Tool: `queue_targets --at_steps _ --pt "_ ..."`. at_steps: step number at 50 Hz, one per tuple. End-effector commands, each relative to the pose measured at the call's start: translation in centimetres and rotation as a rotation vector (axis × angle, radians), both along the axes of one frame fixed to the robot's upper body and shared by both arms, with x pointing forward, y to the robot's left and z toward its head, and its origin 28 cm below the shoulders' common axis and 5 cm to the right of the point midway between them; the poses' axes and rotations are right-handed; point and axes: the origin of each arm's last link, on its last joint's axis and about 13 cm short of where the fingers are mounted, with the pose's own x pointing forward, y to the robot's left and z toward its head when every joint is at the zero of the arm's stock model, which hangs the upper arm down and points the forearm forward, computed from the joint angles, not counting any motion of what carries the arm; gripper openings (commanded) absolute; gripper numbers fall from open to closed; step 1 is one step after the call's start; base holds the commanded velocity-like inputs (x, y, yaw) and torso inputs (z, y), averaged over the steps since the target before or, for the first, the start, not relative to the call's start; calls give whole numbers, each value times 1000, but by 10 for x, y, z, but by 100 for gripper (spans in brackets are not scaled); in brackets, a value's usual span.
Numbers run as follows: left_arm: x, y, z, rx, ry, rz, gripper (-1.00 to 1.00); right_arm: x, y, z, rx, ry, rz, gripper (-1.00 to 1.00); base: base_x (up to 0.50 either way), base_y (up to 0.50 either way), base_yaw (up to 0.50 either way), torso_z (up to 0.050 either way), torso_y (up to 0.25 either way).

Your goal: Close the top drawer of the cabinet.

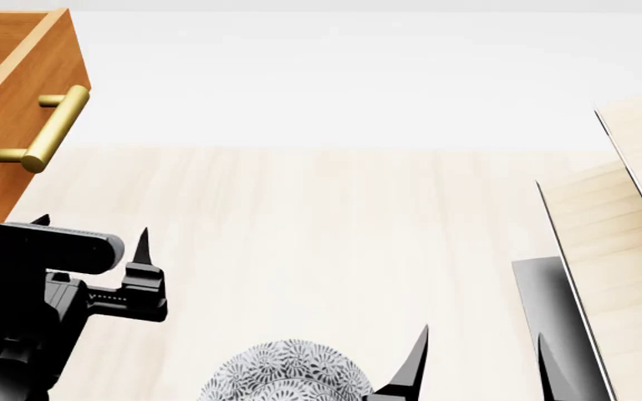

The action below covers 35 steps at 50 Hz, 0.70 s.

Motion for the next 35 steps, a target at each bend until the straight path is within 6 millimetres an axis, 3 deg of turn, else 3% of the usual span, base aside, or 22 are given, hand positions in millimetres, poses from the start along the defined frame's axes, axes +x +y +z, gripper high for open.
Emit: queue_targets --at_steps 1,21,35 --pt "14 -1 4 -5 24 -3 100 -1 2 0 0 3 5 100 0 0 0 0 0" --pt "53 -4 -1 -13 98 -6 100 1 3 -3 -2 14 11 100 0 0 0 0 0" --pt "88 3 -15 -33 178 55 100 3 4 -5 -6 20 12 100 0 0 0 0 0"
